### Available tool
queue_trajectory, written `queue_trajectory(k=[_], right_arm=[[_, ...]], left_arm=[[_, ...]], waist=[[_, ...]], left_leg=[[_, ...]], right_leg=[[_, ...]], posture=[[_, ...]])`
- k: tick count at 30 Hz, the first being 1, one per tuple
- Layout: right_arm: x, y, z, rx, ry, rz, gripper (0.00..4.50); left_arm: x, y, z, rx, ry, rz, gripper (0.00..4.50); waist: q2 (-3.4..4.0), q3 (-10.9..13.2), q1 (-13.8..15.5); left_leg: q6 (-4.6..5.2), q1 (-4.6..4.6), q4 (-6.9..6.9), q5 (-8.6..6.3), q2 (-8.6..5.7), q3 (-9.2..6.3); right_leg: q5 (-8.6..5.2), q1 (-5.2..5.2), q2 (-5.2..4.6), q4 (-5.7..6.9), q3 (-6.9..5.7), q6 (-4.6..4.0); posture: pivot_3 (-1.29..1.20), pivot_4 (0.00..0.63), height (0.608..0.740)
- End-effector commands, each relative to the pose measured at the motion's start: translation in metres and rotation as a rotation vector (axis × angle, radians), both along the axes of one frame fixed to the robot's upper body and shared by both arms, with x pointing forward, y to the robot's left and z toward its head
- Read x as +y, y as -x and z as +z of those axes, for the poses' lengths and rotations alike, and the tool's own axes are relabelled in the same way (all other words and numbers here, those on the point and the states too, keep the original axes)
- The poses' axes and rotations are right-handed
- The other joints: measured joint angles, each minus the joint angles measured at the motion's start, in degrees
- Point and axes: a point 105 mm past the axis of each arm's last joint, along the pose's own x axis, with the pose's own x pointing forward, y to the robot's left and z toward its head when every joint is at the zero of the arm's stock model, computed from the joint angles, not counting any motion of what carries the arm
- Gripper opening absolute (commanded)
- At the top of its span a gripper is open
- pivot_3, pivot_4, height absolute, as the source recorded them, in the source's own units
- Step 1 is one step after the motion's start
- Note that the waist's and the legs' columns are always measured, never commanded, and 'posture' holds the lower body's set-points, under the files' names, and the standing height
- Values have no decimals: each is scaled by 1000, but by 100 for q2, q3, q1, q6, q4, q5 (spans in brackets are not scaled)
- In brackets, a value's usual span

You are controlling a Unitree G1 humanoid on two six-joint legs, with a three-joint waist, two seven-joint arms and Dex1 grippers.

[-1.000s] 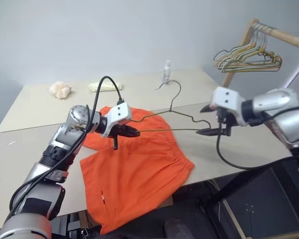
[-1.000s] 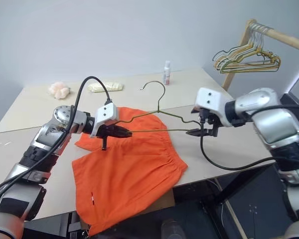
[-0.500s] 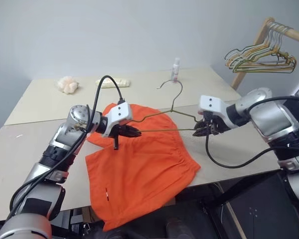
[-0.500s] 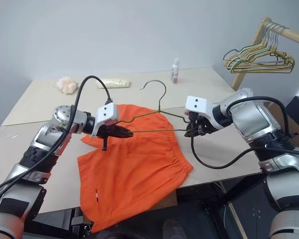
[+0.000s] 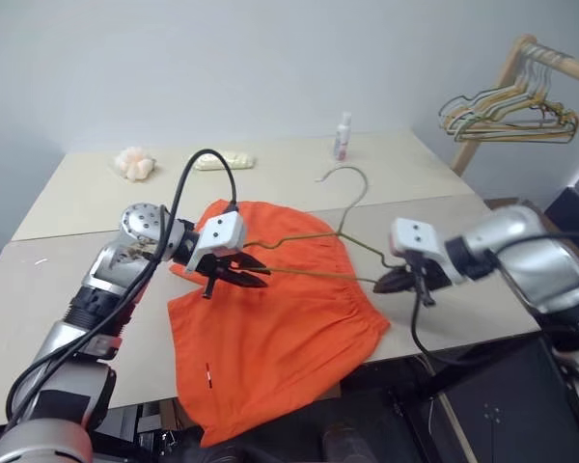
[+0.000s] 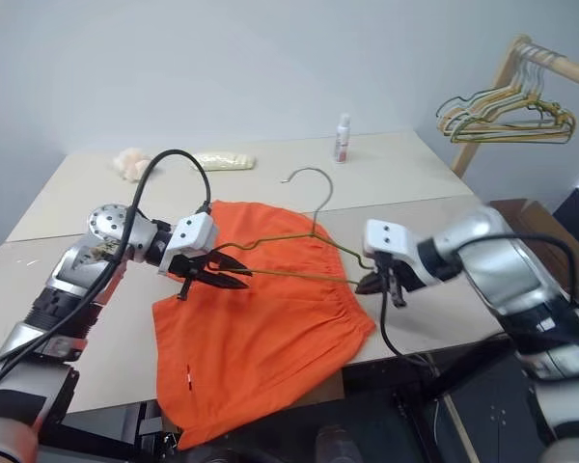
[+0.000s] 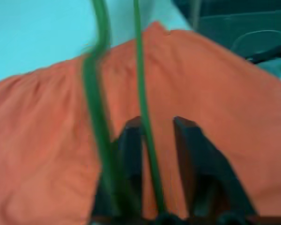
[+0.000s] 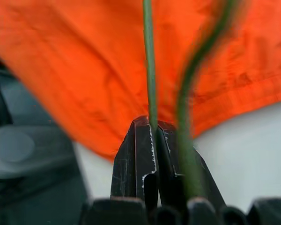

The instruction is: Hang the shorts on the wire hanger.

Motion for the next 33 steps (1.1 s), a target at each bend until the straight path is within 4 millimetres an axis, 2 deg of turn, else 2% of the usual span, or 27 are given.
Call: queue_trajectory(k=[1,4,8,12,15,18,21,25,33], right_arm=[[-14,16,17,5,-82,-121,0],[-36,36,5,119,-120,-297,0],[-51,51,-19,283,-166,-539,0],[-63,62,-41,507,-243,-769,0],[-61,65,-49,585,-245,-805,0],[-67,64,-65,666,-248,-861,0],[-67,66,-71,715,-249,-871,0],[-66,68,-75,751,-255,-867,0],[-64,71,-62,772,-292,-794,0]], left_arm=[[13,-15,23,-53,63,60,2609],[21,-19,39,-8,155,119,3536],[23,-6,44,-10,236,122,4466],[12,18,51,-22,299,81,4466],[14,26,56,-27,308,61,4466],[8,32,56,-43,297,40,4466],[9,36,57,-43,291,35,4466],[10,35,52,-44,278,49,4466],[15,41,47,-43,253,63,4466]], waist=[[0,0,0],[-1,0,-2],[-1,-3,-42],[-1,-5,-47],[-1,-4,-9],[0,-5,29],[2,-6,61],[2,-7,75],[2,-7,108]], left_leg=[[0,0,0,0,0,0],[2,-1,-3,-1,2,-1],[4,2,-1,-2,6,3],[3,13,-9,-2,10,5],[3,13,-8,-2,8,5],[4,19,-12,-3,7,6],[4,20,-12,-3,0,7],[4,18,-12,-3,-3,7],[6,18,-12,-4,-1,8]], right_leg=[[0,0,1,0,0,0],[-1,-1,6,-2,0,0],[-1,1,6,0,6,1],[-1,7,7,2,16,1],[-1,5,7,1,15,1],[-2,8,13,-12,17,0],[-2,12,14,-30,17,0],[-1,14,18,-47,17,0],[-1,16,20,-50,18,1]], posture=[[-265,0,740],[-265,0,740],[-268,0,740],[-251,0,740],[-237,14,740],[-219,8,740],[-220,0,740],[-210,0,740],[-185,0,740]])
